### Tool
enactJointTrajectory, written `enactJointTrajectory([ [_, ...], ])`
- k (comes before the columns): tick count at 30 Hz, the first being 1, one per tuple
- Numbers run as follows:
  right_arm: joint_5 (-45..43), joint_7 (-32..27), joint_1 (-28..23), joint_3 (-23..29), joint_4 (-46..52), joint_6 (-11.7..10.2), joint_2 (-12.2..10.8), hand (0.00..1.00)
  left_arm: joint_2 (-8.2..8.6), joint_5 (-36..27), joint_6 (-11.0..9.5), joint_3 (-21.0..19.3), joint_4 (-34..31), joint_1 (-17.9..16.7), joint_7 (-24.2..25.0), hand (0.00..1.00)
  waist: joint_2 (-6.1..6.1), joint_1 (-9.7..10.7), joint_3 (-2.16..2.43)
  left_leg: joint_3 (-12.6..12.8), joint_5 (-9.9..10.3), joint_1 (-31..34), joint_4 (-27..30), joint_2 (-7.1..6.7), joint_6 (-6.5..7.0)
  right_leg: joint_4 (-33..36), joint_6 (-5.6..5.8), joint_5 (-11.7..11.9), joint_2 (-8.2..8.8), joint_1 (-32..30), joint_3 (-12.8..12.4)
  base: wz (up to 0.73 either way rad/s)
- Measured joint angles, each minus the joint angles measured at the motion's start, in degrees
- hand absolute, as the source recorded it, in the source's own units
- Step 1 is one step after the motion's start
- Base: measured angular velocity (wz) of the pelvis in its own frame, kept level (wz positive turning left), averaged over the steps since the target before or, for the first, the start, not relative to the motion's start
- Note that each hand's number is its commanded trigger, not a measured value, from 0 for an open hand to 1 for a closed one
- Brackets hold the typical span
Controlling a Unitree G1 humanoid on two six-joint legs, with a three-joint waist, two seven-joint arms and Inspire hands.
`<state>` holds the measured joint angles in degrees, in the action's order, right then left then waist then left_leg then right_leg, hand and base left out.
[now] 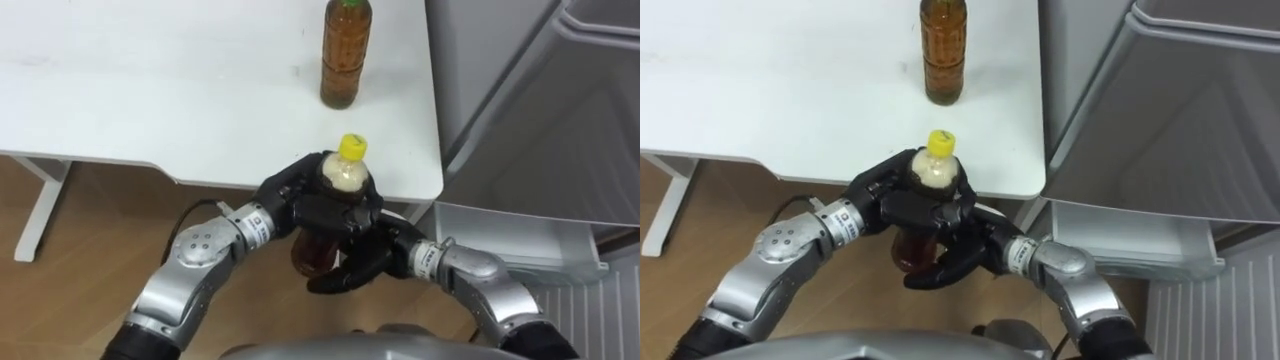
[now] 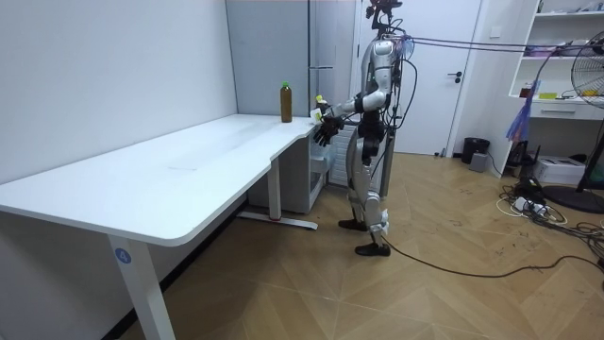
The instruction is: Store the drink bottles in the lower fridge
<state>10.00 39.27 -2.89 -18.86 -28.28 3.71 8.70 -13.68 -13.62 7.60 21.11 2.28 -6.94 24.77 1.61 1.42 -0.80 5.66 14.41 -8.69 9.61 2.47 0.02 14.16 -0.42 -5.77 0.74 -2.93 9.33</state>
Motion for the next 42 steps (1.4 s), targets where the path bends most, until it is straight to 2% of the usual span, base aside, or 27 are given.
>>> enactJointTrajectory([
  [7,1.4,1.7,0.0,0.0,0.0,0.0,0.5,0.0,0.02,1.0,-0.1,0.5,0.0,-0.5,0.9,1.0,-0.26,-0.2,-0.16,0.0,0.0,0.1,-0.1,0.01,0.0,0.1,-0.03,0.0,-0.07,-0.3,-0.2,0.0],
  [8,1.7,1.8,0.0,0.0,0.0,0.0,0.8,0.04,0.0,1.0,-0.1,0.6,0.0,-0.6,0.9,1.0,-0.25,-0.2,-0.16,0.1,0.0,0.1,-0.1,0.0,0.01,0.1,-0.02,0.0,-0.1,-0.3,-0.3,0.0],
  [9,2.6,1.8,0.0,-0.1,0.0,0.0,1.0,0.17,0.0,1.0,-0.1,0.8,0.1,-0.6,0.9,1.0,-0.25,-0.2,-0.16,0.1,0.0,0.1,-0.1,0.0,0.01,0.0,-0.01,0.0,-0.13,-0.3,-0.4,-0.03],
  [10,3.8,1.8,0.0,-0.2,0.0,0.0,1.2,0.68,0.0,1.0,-0.2,1.0,0.2,-0.6,0.9,1.0,-0.25,-0.3,-0.16,0.2,0.0,0.1,-0.1,0.0,0.02,0.0,0.0,0.0,-0.16,-0.3,-0.5,0.0],
  [11,4.2,1.8,0.0,-0.2,0.0,0.0,1.2,0.99,0.0,1.0,-0.2,1.1,0.3,-0.6,0.8,1.0,-0.24,-0.3,-0.15,0.2,0.0,0.0,-0.1,0.0,0.02,0.0,0.0,0.0,-0.18,-0.3,-0.6,-0.03],
  [13,6.1,1.7,-0.1,-0.8,-0.1,0.1,1.4,1.0,0.06,0.9,-1.3,1.5,1.3,-0.6,0.8,1.0,-0.25,-0.3,-0.15,0.3,0.0,0.0,-0.3,0.02,0.02,-0.2,0.07,0.1,-0.32,-0.3,-0.8,0.0],
  [24,10.1,0.5,-0.3,-3.7,-3.1,0.1,2.0,1.0,0.3,-0.1,-1.2,3.3,3.1,-0.6,0.7,1.0,-0.33,-0.3,-0.11,0.3,0.1,-0.3,-0.5,0.17,0.09,-0.6,0.05,0.3,-0.66,-0.1,-1.4,-0.03],
  [26,10.1,0.0,-0.3,-4.1,-3.3,0.1,2.0,1.0,0.42,-0.2,-1.3,3.5,3.4,-0.6,0.7,0.81,-0.48,-0.3,-0.08,0.3,0.1,-0.4,-0.5,0.17,0.09,-0.6,0.05,0.3,-0.66,-0.1,-1.4,0.0],
  [28,10.3,-0.4,-0.2,-4.4,-3.9,0.1,1.8,1.0,0.53,0.4,-1.3,3.9,3.5,-0.5,0.6,0.51,-0.63,-0.2,-0.15,0.3,0.1,-0.3,-0.5,0.17,0.09,-0.6,0.05,0.3,-0.66,-0.2,-1.3,0.0],
  [29,10.4,-0.4,-0.2,-4.4,-4.1,0.1,1.7,1.0,0.55,0.6,-1.3,3.9,3.5,-0.5,0.6,0.09,-0.65,-0.2,-0.16,0.3,0.1,-0.3,-0.5,0.17,0.1,-0.6,0.05,0.3,-0.66,-0.2,-1.3,0.0],
  [30,10.4,-0.4,-0.1,-4.4,-4.5,0.1,1.6,1.0,0.61,0.8,-1.3,3.9,3.7,-0.5,0.6,0.0,-0.71,-0.1,-0.2,0.3,0.1,-0.3,-0.5,0.17,0.11,-0.6,0.05,0.3,-0.66,-0.2,-1.3,0.0],
  [42,10.4,-0.5,-0.1,-4.1,-4.9,0.1,2.1,1.0,0.72,0.8,-1.3,4.4,3.8,-0.3,1.1,0.0,-0.73,-0.2,-0.2,0.3,0.1,0.4,-0.6,0.14,0.15,-0.5,0.05,0.3,-0.74,-1.1,-1.5,0.0],
])
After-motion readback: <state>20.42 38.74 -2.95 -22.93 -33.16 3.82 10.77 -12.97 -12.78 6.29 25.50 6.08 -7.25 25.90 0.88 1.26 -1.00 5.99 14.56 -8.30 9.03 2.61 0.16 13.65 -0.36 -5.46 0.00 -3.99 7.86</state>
